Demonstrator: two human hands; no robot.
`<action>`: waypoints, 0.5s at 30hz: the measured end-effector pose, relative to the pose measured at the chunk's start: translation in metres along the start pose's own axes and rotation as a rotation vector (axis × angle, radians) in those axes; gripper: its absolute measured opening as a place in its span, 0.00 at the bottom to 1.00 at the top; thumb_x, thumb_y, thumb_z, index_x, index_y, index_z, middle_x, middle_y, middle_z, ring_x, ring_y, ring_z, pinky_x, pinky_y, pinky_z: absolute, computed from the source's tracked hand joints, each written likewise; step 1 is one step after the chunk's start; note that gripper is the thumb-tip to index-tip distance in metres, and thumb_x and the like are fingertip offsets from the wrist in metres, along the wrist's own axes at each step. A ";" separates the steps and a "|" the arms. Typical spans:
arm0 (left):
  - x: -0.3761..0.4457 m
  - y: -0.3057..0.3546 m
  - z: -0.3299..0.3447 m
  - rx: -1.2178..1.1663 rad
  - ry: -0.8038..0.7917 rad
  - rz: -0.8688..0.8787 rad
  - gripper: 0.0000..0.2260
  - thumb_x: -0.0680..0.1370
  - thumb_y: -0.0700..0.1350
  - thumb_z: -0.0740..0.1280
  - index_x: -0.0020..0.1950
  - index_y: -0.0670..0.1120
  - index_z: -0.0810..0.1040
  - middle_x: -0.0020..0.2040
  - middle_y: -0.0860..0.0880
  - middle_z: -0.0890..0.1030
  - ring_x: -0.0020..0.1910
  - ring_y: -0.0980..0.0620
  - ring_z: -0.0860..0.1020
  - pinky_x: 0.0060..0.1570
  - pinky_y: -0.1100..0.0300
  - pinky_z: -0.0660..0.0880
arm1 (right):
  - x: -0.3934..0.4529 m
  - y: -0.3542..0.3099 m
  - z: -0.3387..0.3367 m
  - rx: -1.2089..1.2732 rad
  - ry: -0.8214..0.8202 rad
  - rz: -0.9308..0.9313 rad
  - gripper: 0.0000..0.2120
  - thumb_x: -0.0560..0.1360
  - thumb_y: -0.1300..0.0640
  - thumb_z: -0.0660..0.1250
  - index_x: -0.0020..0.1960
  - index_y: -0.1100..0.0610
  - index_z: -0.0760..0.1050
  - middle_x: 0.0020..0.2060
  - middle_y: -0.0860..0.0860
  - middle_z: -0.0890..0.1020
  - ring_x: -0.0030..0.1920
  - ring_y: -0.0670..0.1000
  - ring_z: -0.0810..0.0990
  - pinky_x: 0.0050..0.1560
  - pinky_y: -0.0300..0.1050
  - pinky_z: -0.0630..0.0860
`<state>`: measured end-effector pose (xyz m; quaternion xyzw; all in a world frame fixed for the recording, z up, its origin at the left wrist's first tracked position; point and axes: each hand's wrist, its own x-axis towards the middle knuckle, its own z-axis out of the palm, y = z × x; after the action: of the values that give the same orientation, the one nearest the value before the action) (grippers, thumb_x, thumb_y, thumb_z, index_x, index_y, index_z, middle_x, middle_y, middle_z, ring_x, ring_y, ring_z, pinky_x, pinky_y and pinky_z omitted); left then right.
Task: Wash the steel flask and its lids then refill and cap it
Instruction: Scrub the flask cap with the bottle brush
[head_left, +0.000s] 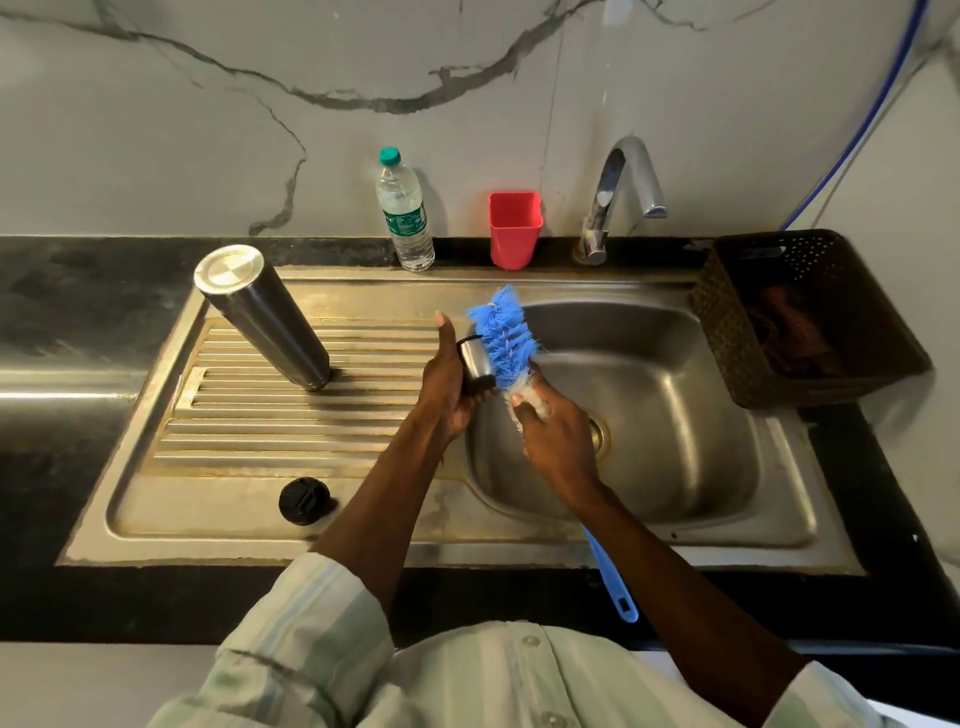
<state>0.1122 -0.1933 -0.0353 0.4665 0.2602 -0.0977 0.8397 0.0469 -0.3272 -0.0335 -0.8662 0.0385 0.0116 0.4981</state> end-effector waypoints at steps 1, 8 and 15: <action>0.000 -0.001 0.002 0.070 0.046 0.016 0.31 0.77 0.69 0.61 0.56 0.42 0.81 0.50 0.41 0.86 0.51 0.41 0.85 0.57 0.43 0.80 | 0.001 0.002 -0.001 -0.015 0.008 -0.007 0.23 0.80 0.52 0.63 0.74 0.43 0.66 0.50 0.50 0.84 0.47 0.51 0.83 0.51 0.50 0.80; 0.002 -0.006 0.002 0.028 0.087 -0.011 0.31 0.76 0.68 0.64 0.58 0.41 0.81 0.52 0.40 0.85 0.53 0.41 0.84 0.58 0.46 0.79 | 0.001 0.003 0.000 -0.121 0.033 -0.051 0.27 0.80 0.53 0.64 0.77 0.44 0.61 0.56 0.50 0.84 0.52 0.50 0.82 0.54 0.45 0.78; -0.010 0.002 0.001 -0.072 -0.057 -0.010 0.24 0.78 0.56 0.69 0.65 0.39 0.78 0.57 0.41 0.84 0.51 0.46 0.84 0.43 0.54 0.83 | 0.006 0.010 0.001 -0.066 0.026 0.050 0.22 0.80 0.52 0.62 0.73 0.42 0.66 0.49 0.50 0.84 0.42 0.49 0.81 0.44 0.46 0.78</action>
<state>0.1052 -0.1941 -0.0281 0.4316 0.2421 -0.1058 0.8625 0.0522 -0.3312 -0.0428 -0.8809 0.0665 0.0139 0.4683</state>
